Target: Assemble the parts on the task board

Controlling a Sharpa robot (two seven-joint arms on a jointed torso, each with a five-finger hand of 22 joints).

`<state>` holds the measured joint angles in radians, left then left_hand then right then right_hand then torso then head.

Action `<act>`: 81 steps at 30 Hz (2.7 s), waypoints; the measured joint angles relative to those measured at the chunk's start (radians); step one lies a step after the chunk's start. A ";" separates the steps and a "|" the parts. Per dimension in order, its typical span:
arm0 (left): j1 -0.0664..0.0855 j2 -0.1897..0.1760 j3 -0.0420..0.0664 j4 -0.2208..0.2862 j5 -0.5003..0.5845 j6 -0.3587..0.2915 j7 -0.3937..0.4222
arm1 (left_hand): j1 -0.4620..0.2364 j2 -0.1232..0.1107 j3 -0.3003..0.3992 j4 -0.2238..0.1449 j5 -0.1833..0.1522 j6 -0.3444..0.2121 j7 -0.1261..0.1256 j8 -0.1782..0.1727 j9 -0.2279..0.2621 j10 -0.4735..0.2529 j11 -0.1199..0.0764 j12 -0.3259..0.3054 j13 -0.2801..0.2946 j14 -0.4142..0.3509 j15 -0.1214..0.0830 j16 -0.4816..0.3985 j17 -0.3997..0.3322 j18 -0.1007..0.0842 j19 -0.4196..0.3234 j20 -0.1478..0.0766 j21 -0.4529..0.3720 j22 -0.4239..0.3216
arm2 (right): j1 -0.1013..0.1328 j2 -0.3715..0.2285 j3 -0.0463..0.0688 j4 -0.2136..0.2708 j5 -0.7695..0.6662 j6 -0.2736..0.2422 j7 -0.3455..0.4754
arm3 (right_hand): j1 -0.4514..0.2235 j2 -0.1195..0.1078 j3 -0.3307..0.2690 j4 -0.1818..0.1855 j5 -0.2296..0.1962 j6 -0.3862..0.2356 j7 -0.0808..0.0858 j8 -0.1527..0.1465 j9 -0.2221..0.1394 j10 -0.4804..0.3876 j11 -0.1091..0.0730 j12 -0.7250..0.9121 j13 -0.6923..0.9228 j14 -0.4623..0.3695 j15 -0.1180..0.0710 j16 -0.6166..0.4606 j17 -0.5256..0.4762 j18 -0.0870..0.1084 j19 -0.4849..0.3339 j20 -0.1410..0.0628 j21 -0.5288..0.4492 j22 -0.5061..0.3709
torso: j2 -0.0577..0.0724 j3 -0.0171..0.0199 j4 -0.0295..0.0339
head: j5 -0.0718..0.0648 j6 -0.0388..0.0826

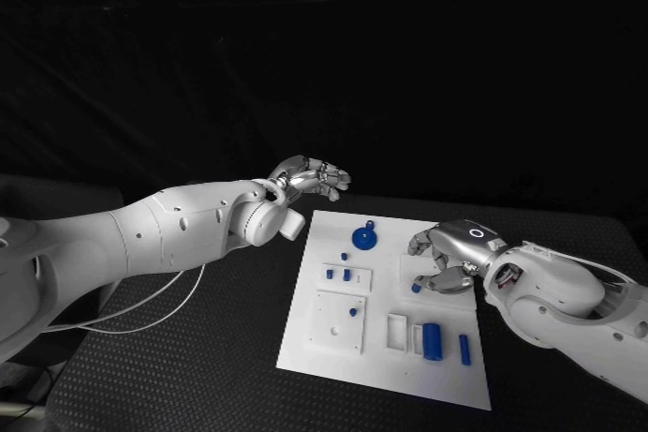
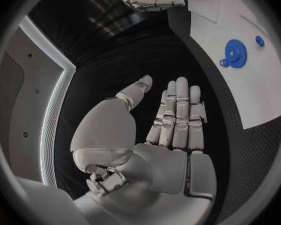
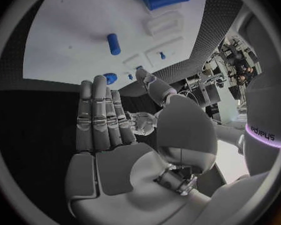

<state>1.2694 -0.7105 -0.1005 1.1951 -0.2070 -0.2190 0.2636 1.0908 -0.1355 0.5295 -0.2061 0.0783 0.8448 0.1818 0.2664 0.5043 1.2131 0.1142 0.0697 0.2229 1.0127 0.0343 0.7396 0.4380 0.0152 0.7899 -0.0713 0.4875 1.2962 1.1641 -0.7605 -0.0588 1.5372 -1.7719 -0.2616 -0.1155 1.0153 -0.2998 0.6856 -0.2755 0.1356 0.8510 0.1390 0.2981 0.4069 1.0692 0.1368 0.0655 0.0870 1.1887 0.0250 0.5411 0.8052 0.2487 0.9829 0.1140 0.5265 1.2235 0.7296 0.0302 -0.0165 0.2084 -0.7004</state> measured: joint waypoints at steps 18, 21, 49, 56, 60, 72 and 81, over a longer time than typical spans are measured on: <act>0.000 0.000 0.000 0.000 0.000 0.002 0.000 | 0.000 0.000 0.000 0.000 0.000 0.000 0.000 0.000 0.000 0.000 0.000 0.000 0.000 0.000 0.000 0.000 0.002 0.000 0.000 0.000 0.000 0.001 | -0.025 0.040 -0.020 -0.065 -0.017 0.071 -0.005 | 0.037 0.004 0.051 0.044 -0.070 0.010 -0.004 0.015 0.002 0.027 -0.014 0.026 -0.011 0.005 -0.005 -0.017 0.030 0.007 -0.005 0.002 0.006 0.000 | 0.002 -0.0011 0.0047 | -0.012 -0.001; 0.000 -0.001 0.000 -0.001 0.000 0.003 0.000 | 0.000 0.000 0.000 0.000 0.000 0.000 0.000 0.000 0.000 0.000 0.000 0.000 0.000 0.000 0.000 0.000 0.002 0.000 0.000 0.000 0.000 0.002 | -0.027 0.042 -0.022 -0.067 -0.020 0.078 -0.005 | 0.054 0.005 0.079 0.056 -0.081 0.023 0.005 0.028 0.005 0.052 -0.018 0.039 -0.007 0.009 -0.008 -0.017 0.034 0.007 -0.002 0.000 0.011 0.000 | 0.002 -0.0017 0.0047 | -0.011 -0.002; 0.000 -0.001 0.000 -0.002 0.000 0.005 0.000 | 0.000 0.000 0.000 0.005 0.000 0.000 0.000 0.000 0.000 0.000 0.000 0.000 0.000 0.000 0.000 -0.004 0.003 0.000 0.004 0.004 -0.004 0.003 | -0.038 0.068 -0.032 -0.095 -0.060 0.100 -0.013 | 0.107 0.059 0.144 0.082 -0.081 0.102 -0.001 0.071 0.023 0.152 -0.038 0.076 0.016 0.019 -0.023 -0.023 0.054 -0.001 0.008 -0.010 0.020 -0.001 | 0.002 -0.0018 0.0039 | -0.011 -0.011; 0.000 -0.001 0.000 -0.002 0.000 0.005 0.000 | 0.000 0.000 0.000 0.005 0.000 0.000 0.000 0.000 0.000 0.000 0.000 0.000 0.000 0.000 0.000 -0.004 0.003 0.000 0.004 0.004 -0.004 0.003 | -0.041 0.072 -0.036 -0.101 -0.065 0.096 -0.018 | 0.106 0.079 0.154 0.081 -0.081 0.113 -0.008 0.079 0.025 0.167 -0.043 0.076 0.019 0.024 -0.028 -0.027 0.058 -0.002 0.009 -0.011 0.023 -0.001 | 0.002 -0.0025 0.0041 | -0.012 -0.013; 0.000 -0.001 0.000 -0.003 0.000 0.005 0.000 | 0.000 0.000 -0.001 0.005 0.000 -0.004 0.004 0.000 0.000 0.000 0.000 0.000 0.000 0.000 0.000 -0.004 0.004 0.000 0.004 0.004 -0.004 0.003 | -0.042 0.070 -0.036 -0.095 -0.073 0.081 -0.024 | 0.116 0.107 0.184 0.067 -0.082 0.148 -0.020 0.093 0.029 0.207 -0.057 0.092 0.025 0.055 -0.044 -0.018 0.072 -0.008 0.044 -0.024 0.044 -0.001 | 0.002 -0.0025 0.0041 | -0.011 -0.014; 0.000 0.003 0.000 -0.012 0.000 0.006 0.000 | 0.000 0.000 -0.001 0.005 0.000 -0.004 0.004 0.000 0.000 0.000 0.000 0.000 0.000 0.000 0.000 -0.004 0.004 0.000 0.004 0.004 -0.004 0.004 | -0.043 0.042 -0.027 -0.039 -0.092 0.036 -0.047 | 0.110 0.112 0.209 0.059 -0.085 0.174 -0.034 0.104 0.037 0.236 -0.069 0.105 0.048 0.080 -0.059 -0.011 0.088 -0.008 0.071 -0.041 0.070 0.011 | 0.001 -0.0020 0.0041 | -0.011 -0.012; 0.000 0.007 0.000 -0.015 0.000 0.006 0.000 | 0.000 0.000 -0.001 0.005 0.000 -0.004 0.004 0.000 0.000 0.000 0.000 0.000 0.000 0.000 0.000 -0.004 0.005 0.000 0.004 0.004 -0.004 0.004 | -0.041 0.018 0.012 0.029 -0.091 0.016 -0.050 | 0.111 0.113 0.217 0.056 -0.086 0.176 -0.036 0.104 0.037 0.239 -0.073 0.105 0.047 0.085 -0.061 -0.011 0.093 -0.008 0.076 -0.046 0.070 0.011 | 0.001 -0.0018 0.0037 | -0.013 -0.010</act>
<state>1.2693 -0.7034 -0.1006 1.1797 -0.2066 -0.2129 0.2634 1.0908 -0.1355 0.5290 -0.2014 0.0783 0.8412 0.1854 0.2664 0.5045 1.2131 0.1141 0.0696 0.2230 1.0127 0.0343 0.7357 0.4432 0.0152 0.7935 -0.0676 0.4838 1.3003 1.1232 -0.7427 -0.0473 1.5662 -1.8633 -0.2456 -0.1653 1.1264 -0.1865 0.9029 -0.2191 0.0501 1.0275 0.1028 0.4019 0.4441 1.3084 0.0641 0.1702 0.1340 1.2740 -0.0358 0.5305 0.8977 0.2411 1.0594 0.0679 0.5963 1.2344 0.7306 0.0284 -0.0128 0.1959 -0.7102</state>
